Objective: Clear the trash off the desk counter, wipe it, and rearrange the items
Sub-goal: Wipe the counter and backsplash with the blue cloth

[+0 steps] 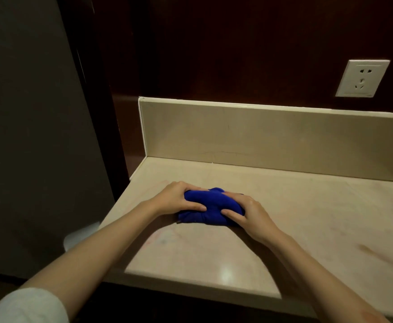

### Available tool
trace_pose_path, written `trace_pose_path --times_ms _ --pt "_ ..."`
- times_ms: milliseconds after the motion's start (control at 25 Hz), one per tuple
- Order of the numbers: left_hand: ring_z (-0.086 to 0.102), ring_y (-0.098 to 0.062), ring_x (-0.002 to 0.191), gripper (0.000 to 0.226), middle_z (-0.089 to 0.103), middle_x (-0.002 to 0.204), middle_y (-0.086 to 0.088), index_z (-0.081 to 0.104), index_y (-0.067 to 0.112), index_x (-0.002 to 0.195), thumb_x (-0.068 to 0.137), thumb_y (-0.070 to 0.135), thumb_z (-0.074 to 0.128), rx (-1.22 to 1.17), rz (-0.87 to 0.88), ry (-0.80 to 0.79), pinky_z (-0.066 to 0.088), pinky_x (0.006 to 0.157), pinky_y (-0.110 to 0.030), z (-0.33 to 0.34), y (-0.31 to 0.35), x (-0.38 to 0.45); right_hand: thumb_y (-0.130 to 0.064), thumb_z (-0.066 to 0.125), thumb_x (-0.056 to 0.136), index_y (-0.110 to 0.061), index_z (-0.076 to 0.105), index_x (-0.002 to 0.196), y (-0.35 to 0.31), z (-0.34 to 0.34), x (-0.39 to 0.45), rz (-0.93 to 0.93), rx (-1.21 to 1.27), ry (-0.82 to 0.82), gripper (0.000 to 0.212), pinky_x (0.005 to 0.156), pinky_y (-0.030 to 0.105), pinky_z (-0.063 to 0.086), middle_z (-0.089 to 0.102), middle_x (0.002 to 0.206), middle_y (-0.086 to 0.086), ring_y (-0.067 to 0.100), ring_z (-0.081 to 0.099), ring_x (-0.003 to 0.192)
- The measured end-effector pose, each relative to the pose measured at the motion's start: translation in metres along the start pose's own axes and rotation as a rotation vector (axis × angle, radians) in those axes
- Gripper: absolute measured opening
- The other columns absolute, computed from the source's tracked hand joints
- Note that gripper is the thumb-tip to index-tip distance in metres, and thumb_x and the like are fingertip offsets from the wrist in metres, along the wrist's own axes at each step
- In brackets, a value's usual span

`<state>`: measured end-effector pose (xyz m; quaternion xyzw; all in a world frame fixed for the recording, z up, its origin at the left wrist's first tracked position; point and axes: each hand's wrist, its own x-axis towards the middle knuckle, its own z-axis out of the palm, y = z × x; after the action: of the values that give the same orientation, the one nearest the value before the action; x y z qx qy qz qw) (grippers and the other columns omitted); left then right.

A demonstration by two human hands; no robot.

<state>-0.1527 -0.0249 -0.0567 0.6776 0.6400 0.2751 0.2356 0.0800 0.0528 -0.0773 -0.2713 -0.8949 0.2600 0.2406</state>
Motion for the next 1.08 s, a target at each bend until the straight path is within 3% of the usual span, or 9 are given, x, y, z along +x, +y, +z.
trace_pose_path --times_ms 240,520,640,800,1080 --pt "0.062 -0.006 0.107 0.052 0.067 0.122 0.009 0.062 0.030 0.126 0.077 0.045 0.075 0.016 -0.006 -0.028 0.051 0.093 -0.027 -0.034 -0.036 0.054 -0.032 0.059 0.092 -0.031 0.054 0.131 0.016 0.012 0.068 0.079 0.013 0.011 0.040 0.101 0.026 0.040 0.058 0.130 -0.014 0.005 0.050 0.117" --pt "0.064 0.000 0.097 0.049 0.070 0.111 0.014 0.064 0.032 0.123 0.077 0.045 0.075 -0.009 0.006 -0.035 0.053 0.087 -0.026 -0.062 -0.074 0.105 -0.029 0.060 0.091 -0.030 0.056 0.130 0.034 0.020 0.132 0.092 0.050 0.023 0.039 0.102 0.031 0.042 0.059 0.129 -0.013 0.006 0.052 0.117" --pt "0.060 0.000 0.106 0.053 0.067 0.120 0.013 0.063 0.029 0.125 0.076 0.045 0.076 0.013 0.005 -0.005 0.047 0.089 -0.018 -0.070 -0.083 0.118 -0.030 0.061 0.091 -0.030 0.055 0.131 0.042 0.022 0.152 0.100 0.042 0.026 0.040 0.103 0.034 0.042 0.058 0.131 -0.012 0.007 0.052 0.119" --pt "0.062 0.002 0.099 0.049 0.070 0.114 0.012 0.066 0.029 0.121 0.076 0.044 0.076 0.001 0.005 0.006 0.047 0.082 -0.012 -0.073 -0.091 0.127 -0.029 0.060 0.092 -0.028 0.057 0.129 0.046 0.023 0.165 0.082 0.074 0.023 0.037 0.101 0.033 0.044 0.060 0.127 -0.013 0.006 0.054 0.114" --pt "0.061 -0.001 0.108 0.053 0.067 0.119 0.013 0.065 0.031 0.122 0.074 0.051 0.075 -0.053 -0.039 -0.004 0.051 0.095 -0.030 -0.069 -0.092 0.121 -0.032 0.059 0.092 -0.026 0.054 0.133 0.043 0.025 0.159 0.125 0.031 0.021 0.042 0.105 0.036 0.040 0.056 0.134 -0.009 0.009 0.049 0.121"
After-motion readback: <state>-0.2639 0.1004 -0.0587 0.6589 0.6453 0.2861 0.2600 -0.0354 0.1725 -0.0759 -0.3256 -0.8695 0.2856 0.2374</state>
